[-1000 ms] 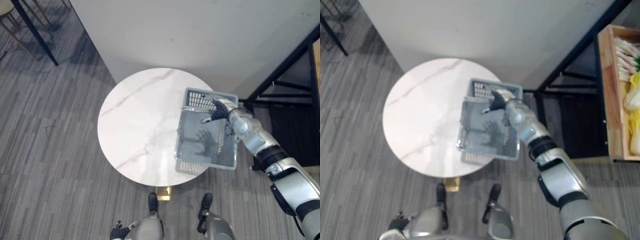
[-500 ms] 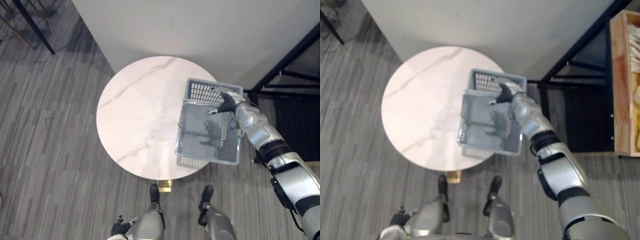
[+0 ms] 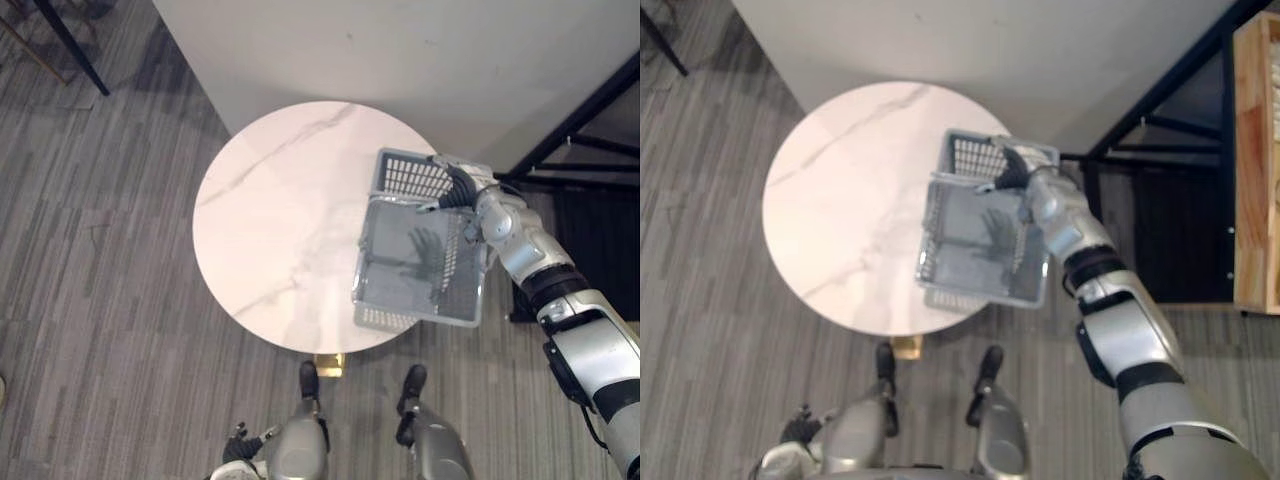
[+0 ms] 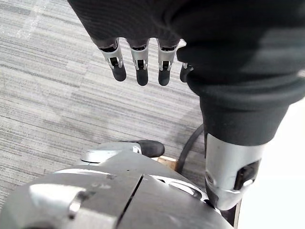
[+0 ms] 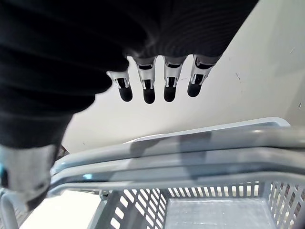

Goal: Pick vegetable in the basket

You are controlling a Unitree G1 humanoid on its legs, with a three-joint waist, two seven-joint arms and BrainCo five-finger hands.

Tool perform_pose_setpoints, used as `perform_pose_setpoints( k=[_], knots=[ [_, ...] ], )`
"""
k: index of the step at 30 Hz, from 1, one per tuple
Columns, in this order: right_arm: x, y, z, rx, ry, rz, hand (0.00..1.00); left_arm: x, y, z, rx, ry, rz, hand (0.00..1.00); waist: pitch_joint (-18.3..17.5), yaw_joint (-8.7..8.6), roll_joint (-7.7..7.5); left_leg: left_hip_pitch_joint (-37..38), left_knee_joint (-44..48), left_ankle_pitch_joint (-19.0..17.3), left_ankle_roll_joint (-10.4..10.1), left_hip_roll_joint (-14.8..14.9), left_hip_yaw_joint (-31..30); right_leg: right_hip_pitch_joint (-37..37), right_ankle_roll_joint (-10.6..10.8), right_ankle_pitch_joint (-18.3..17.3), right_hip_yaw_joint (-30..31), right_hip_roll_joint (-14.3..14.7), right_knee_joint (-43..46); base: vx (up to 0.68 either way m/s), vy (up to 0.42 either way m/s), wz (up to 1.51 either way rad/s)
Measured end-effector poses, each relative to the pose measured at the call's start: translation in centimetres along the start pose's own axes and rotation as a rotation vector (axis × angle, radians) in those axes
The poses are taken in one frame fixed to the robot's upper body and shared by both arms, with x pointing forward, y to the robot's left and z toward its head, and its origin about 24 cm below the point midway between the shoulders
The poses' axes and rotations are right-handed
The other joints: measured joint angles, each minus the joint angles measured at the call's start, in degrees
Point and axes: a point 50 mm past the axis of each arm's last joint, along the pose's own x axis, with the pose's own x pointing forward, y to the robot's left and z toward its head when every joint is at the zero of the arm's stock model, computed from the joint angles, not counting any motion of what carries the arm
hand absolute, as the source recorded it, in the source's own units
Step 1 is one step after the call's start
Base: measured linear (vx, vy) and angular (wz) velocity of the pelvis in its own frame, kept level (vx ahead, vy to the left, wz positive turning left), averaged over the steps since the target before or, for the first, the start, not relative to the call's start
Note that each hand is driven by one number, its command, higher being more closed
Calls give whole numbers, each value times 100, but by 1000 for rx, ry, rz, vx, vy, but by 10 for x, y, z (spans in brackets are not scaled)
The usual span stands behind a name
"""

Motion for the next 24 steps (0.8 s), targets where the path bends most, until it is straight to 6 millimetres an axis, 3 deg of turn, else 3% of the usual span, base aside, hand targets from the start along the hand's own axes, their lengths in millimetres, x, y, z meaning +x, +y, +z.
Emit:
perform_pose_setpoints(
  k=[14, 20, 21, 24],
  knots=[
    [-9, 26, -11, 18, 31, 63, 0, 0, 0, 1, 3, -4, 2, 0, 2, 4, 1, -45, 0, 0, -2, -27, 30, -84, 0, -1, 27, -18, 34, 11, 1, -1],
    [-10, 28, -11, 17, 30, 68, 0, 0, -1, 1, 12, -4, 0, 0, 2, 10, 1, -18, 0, 1, 0, -27, 37, -86, 0, -3, 43, -23, 81, 0, 0, 0],
    [-10, 28, -11, 18, 30, 68, 100, 0, -1, 1, 15, -5, -2, 0, 2, 11, 1, -18, 0, 2, 2, -27, 36, -87, 0, -3, 44, -23, 81, 0, 0, 0],
    [-10, 29, -12, 18, 32, 69, 100, 0, -1, 1, 19, -5, -1, 0, 2, 11, 1, -18, 0, 3, 3, -26, 37, -89, 0, -3, 46, -23, 81, 0, 0, 0]
  ],
)
